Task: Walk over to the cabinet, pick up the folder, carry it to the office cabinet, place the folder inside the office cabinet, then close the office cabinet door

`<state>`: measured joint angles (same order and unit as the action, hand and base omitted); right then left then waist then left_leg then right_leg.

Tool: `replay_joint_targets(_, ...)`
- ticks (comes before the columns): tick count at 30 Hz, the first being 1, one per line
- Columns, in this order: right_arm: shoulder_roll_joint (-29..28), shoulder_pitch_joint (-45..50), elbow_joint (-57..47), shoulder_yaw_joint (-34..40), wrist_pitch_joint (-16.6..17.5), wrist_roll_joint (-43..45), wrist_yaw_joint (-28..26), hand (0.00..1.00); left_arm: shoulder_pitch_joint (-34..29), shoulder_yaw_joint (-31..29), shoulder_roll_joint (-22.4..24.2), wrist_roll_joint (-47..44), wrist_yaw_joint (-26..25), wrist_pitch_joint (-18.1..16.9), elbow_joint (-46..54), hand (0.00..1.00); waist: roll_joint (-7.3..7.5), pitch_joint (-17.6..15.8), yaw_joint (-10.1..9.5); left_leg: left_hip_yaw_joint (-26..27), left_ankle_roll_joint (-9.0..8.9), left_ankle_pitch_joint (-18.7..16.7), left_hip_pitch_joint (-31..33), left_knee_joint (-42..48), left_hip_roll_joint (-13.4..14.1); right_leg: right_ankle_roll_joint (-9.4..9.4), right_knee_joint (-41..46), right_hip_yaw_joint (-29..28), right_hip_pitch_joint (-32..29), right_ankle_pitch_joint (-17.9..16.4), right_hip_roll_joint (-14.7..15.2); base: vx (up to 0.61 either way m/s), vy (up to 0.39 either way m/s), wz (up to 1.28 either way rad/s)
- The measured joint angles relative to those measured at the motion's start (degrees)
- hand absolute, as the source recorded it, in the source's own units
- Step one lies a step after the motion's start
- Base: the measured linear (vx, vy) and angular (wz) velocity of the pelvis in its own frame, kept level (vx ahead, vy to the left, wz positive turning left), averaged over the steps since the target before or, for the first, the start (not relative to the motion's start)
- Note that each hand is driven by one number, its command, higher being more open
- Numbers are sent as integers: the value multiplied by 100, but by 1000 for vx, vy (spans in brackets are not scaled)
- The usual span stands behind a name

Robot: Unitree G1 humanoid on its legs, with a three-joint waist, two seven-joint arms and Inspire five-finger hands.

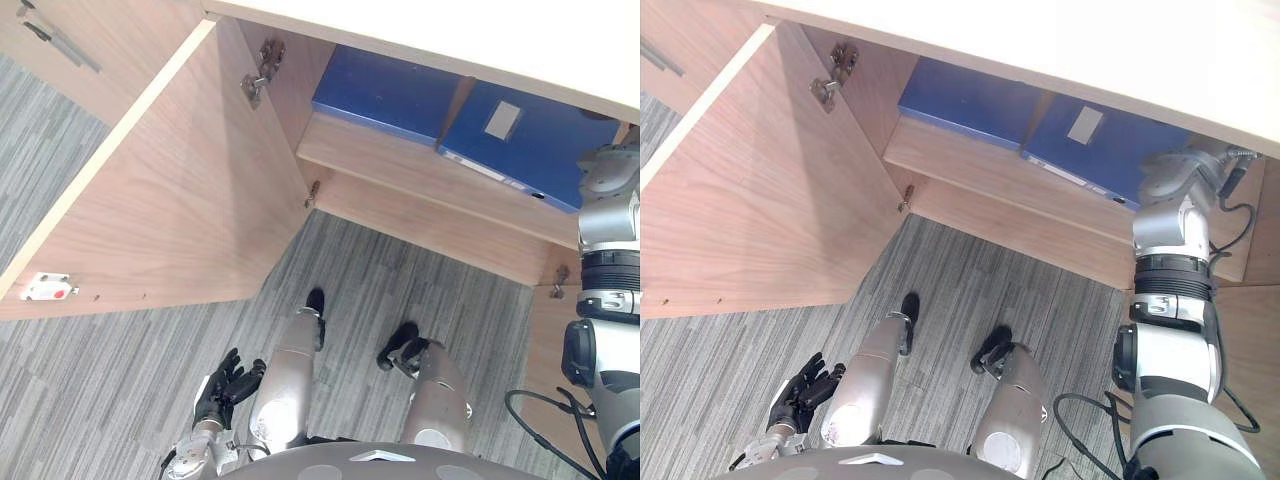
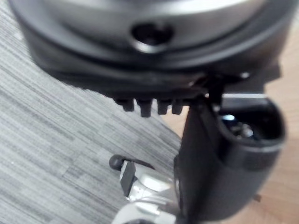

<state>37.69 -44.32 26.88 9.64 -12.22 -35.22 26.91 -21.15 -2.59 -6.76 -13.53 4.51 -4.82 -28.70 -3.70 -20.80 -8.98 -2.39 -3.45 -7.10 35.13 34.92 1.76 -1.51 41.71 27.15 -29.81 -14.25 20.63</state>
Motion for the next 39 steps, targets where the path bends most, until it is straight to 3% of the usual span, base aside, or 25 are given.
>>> replay_joint_targets(3,-5,62,-86,-436,92,-284,-4,100,-26,0,-21,1,38,-4,-6,100,-14,10,14,80,21,-61,-72,24,21,-6,-17,-85,29,3,-18,33,66,-14)
replay_joint_targets(7,-11,71,-82,-1151,485,-354,-135,100,-85,10,-99,1,96,-14,-14,100,6,59,39,144,20,-120,-147,43,85,-19,-89,-112,103,5,-92,22,48,-10)
replay_joint_targets(11,-15,72,4,-2195,1226,-440,-821,100,-190,85,-185,-9,97,-41,-25,100,62,196,58,211,27,-143,-189,15,88,-30,-99,-172,89,-1,-92,25,39,-6)
replay_joint_targets(14,-144,69,395,-2833,1558,-441,-1289,100,-195,178,-281,-12,99,-128,-57,100,95,232,40,217,27,-142,-190,-2,86,-41,-126,-176,89,9,-95,18,35,0)
replay_joint_targets(21,-455,95,1276,-3508,1652,-374,-2138,100,-268,183,-281,-37,108,-143,-17,100,109,245,-15,271,67,-159,-189,-19,72,-92,-196,-212,90,46,-91,27,51,-2)
replay_joint_targets(39,-213,20,1743,-3025,1375,747,-2456,100,-647,148,-281,-36,138,-132,392,100,149,204,-6,309,71,-169,55,-99,67,-102,-240,-262,-219,55,-85,27,22,-1)
